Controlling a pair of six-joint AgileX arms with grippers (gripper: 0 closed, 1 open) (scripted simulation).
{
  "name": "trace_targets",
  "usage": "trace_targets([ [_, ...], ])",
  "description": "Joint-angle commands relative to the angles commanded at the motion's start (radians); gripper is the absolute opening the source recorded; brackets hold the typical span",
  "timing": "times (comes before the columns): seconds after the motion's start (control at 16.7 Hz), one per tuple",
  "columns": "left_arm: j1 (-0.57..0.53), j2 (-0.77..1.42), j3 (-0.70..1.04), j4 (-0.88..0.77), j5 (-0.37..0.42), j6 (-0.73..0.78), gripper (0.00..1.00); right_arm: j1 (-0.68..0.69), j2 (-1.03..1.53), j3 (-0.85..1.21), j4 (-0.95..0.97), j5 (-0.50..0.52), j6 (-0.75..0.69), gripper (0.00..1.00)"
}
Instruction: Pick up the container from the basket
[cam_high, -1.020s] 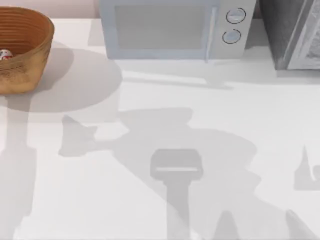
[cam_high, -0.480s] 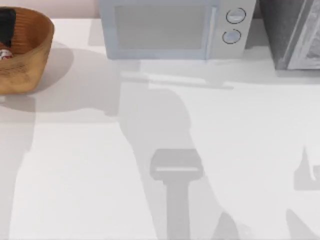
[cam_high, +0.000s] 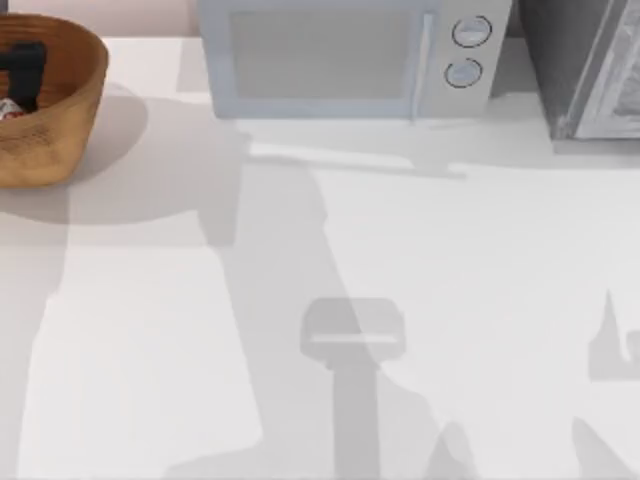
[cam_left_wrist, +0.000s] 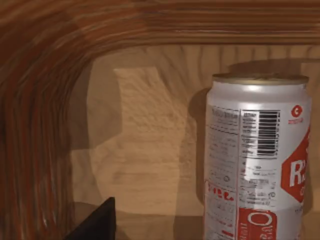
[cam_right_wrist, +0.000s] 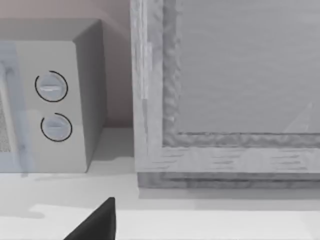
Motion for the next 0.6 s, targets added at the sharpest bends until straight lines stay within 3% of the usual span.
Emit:
trace_targets([
  [0.6, -0.009, 0.066, -0.104, 0.171, -0.001, -0.009, 1.00, 0.000, 0.000, 0.000, 0.000, 0.000, 0.000, 1.00],
])
